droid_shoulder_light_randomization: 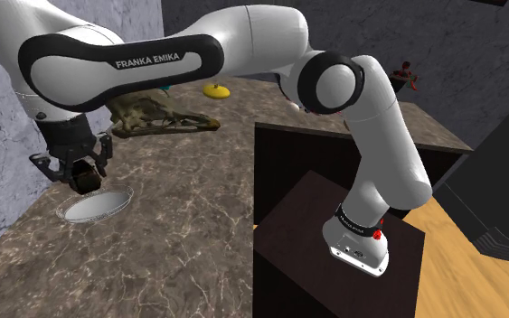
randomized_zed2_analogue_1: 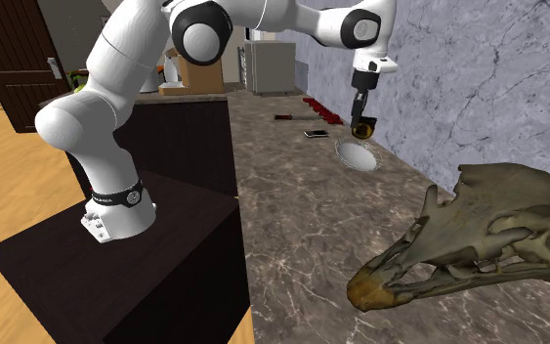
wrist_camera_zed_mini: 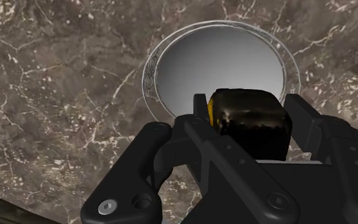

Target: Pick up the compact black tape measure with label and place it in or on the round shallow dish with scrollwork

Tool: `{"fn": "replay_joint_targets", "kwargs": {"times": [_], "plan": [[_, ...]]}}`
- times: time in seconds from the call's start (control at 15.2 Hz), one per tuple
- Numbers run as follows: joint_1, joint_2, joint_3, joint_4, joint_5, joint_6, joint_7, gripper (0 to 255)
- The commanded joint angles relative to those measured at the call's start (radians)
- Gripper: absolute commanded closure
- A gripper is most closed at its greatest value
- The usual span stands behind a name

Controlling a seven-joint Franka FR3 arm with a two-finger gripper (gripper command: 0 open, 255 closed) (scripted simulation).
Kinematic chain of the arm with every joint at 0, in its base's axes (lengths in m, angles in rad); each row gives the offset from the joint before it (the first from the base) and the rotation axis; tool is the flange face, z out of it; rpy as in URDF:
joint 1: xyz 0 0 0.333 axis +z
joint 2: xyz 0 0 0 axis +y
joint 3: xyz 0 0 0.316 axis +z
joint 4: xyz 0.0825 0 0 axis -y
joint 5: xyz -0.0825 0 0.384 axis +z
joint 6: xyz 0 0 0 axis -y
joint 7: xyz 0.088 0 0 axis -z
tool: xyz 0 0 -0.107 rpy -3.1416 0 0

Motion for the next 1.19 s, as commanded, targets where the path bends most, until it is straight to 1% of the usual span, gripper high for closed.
{"fn": "replay_joint_targets", "kwargs": {"times": [0.0,0.46,0.99,1.06,1.12], "plan": [[-0.003,0.000,0.000,-0.031,-0.001,0.031,0.003,255],[-0.011,0.015,-0.005,-0.101,-0.008,0.114,0.008,255],[-0.011,0.016,-0.005,-0.104,-0.008,0.119,0.008,255],[-0.011,0.016,-0.005,-0.104,-0.008,0.119,0.008,0],[-0.011,0.016,-0.005,-0.104,-0.008,0.118,0.008,0]]}}
